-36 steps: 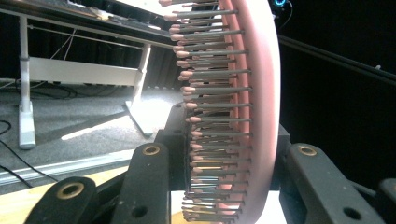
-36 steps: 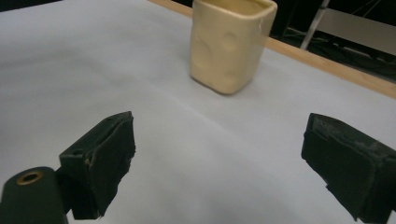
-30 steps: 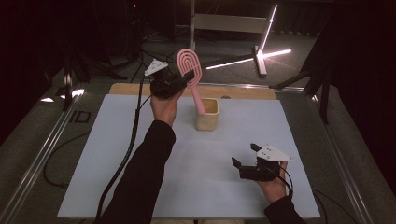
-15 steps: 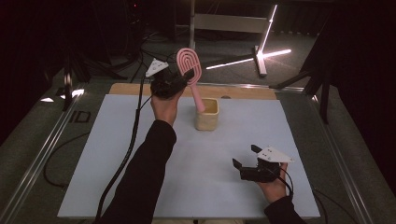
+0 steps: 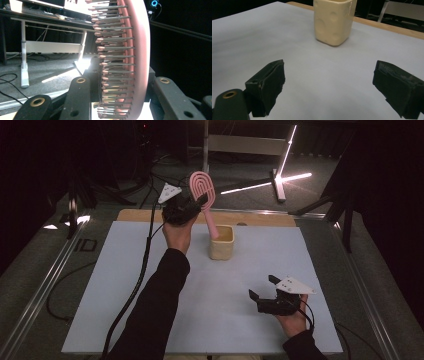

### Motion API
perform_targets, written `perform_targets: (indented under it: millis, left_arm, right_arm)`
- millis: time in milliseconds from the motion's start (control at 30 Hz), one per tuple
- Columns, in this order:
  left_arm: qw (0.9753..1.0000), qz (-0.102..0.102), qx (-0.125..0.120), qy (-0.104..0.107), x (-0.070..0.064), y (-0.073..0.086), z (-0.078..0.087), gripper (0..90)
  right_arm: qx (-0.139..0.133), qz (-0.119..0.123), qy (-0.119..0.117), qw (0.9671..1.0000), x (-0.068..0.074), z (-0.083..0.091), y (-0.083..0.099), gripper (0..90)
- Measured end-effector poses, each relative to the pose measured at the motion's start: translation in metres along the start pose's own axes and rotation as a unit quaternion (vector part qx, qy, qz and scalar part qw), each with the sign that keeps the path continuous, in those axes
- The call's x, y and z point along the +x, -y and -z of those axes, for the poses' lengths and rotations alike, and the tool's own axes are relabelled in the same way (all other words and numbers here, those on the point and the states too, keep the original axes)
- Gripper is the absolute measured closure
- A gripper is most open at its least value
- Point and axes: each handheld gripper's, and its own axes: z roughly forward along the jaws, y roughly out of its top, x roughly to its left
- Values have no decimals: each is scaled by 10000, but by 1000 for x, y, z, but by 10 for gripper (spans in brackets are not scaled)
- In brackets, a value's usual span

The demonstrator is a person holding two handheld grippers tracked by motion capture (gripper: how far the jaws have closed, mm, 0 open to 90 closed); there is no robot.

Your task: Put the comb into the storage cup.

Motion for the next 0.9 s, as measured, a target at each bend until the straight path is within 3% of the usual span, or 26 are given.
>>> perform_targets:
  millis: [233,900]
  left_arm:
    - [10000,4,-41,2,-2,2,-2,652]
    - [10000,-16,67,-71,-6,14,-14,652]
  right_arm:
    - [-29,-103,-60,9999,-1,1,0,107]
    - [-82,-100,-83,9999,0,3,-1,107]
